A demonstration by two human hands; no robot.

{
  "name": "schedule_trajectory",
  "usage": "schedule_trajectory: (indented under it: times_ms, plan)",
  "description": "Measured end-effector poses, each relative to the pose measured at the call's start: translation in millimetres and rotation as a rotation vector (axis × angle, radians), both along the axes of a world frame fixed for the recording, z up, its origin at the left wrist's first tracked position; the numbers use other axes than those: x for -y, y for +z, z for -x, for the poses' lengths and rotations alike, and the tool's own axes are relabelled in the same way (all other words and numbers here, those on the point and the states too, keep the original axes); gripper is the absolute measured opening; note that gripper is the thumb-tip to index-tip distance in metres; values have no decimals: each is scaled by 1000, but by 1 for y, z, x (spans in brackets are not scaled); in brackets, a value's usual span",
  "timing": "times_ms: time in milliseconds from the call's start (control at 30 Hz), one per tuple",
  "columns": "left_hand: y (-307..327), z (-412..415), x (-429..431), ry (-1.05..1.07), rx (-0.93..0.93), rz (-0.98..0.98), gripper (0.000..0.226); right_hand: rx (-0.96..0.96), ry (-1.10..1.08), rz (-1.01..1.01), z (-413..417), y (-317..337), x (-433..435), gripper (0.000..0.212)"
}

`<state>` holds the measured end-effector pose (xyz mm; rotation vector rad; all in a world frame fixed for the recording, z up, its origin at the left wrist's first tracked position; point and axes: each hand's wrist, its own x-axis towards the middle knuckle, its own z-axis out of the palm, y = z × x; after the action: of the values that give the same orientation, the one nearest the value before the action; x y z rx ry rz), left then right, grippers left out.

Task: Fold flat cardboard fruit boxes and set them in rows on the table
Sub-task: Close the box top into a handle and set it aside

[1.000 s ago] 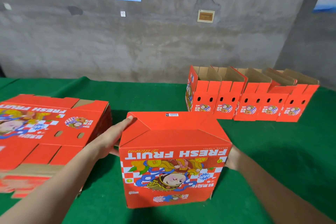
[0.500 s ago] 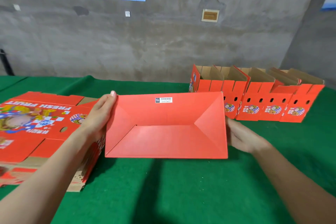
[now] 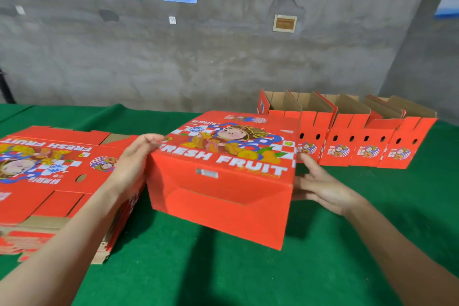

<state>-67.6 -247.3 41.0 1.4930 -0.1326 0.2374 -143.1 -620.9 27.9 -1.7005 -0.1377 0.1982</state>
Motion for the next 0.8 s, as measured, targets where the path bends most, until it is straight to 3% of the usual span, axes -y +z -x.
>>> schedule_trajectory:
  times_ms: [67,233,400,567,800]
  plan:
    - [-13,-2,1,50,-30,-185,24,57,-74,106,1,0,-11,69]
    - [-39,-4,11,117,-186,-552,43,291,-194,661,-4,-16,-43,60]
    - [-46,5,35,-5,-200,-544,36,275,-181,880,-16,-55,-69,57]
    - [-48,15,55,-111,-190,-526,31,250,-127,923,-15,-86,-94,61]
    - [-46,15,70,-192,-173,-411,53,68,56,1093,-6,-128,-122,73]
